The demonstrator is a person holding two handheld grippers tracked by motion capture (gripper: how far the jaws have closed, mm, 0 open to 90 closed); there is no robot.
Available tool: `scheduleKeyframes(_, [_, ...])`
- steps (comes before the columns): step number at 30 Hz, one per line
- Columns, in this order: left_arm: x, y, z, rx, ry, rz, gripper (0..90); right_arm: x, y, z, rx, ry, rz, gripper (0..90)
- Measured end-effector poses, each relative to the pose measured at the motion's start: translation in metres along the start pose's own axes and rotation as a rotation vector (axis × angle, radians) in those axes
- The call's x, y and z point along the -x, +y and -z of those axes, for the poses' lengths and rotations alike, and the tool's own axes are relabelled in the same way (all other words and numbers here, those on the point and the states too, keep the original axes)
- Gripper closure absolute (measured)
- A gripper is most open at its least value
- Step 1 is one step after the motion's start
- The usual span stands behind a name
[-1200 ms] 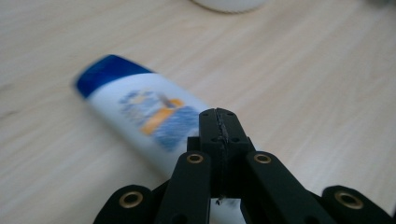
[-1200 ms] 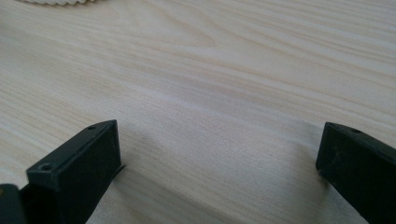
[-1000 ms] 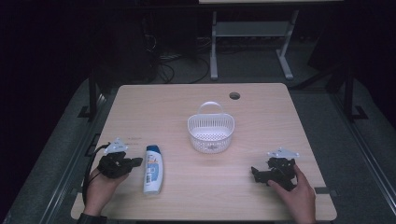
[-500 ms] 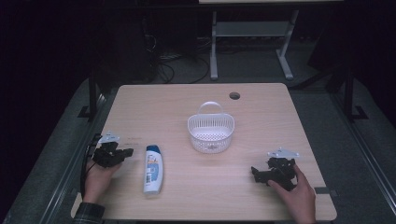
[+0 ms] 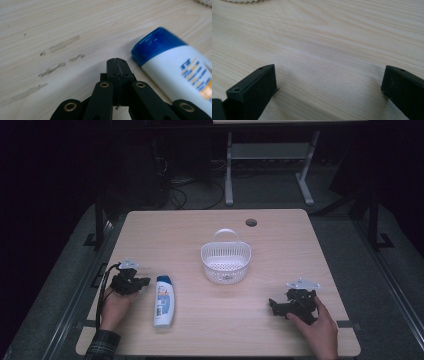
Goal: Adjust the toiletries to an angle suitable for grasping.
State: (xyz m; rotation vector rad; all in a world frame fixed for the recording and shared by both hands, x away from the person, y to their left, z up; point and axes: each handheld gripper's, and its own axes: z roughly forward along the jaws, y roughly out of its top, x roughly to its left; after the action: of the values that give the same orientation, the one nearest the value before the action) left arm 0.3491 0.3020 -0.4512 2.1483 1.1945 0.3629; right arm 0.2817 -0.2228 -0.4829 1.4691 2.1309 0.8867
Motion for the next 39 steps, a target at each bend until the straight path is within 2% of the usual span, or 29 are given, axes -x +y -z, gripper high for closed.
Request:
scheduleKeyframes(16, [0.024, 0.022, -0.019, 0.006, -0.045, -0.045, 89.9, 0.0, 0.0, 0.0, 0.0, 0.0, 0.0, 0.0])
scheduleKeyframes(26, [0.043, 0.035, -0.027, 0.01, -0.095, -0.081, 90.0, 0.0, 0.0, 0.0, 0.0, 0.0, 0.0, 0.0])
scheduleKeyframes(34, [0.061, 0.039, -0.036, -0.009, -0.142, -0.129, 90.0, 0.0, 0.0, 0.0, 0.0, 0.0, 0.0, 0.0])
scheduleKeyframes(39, [0.068, 0.041, -0.038, -0.01, -0.159, -0.144, 90.0, 0.0, 0.0, 0.0, 0.0, 0.0, 0.0, 0.0])
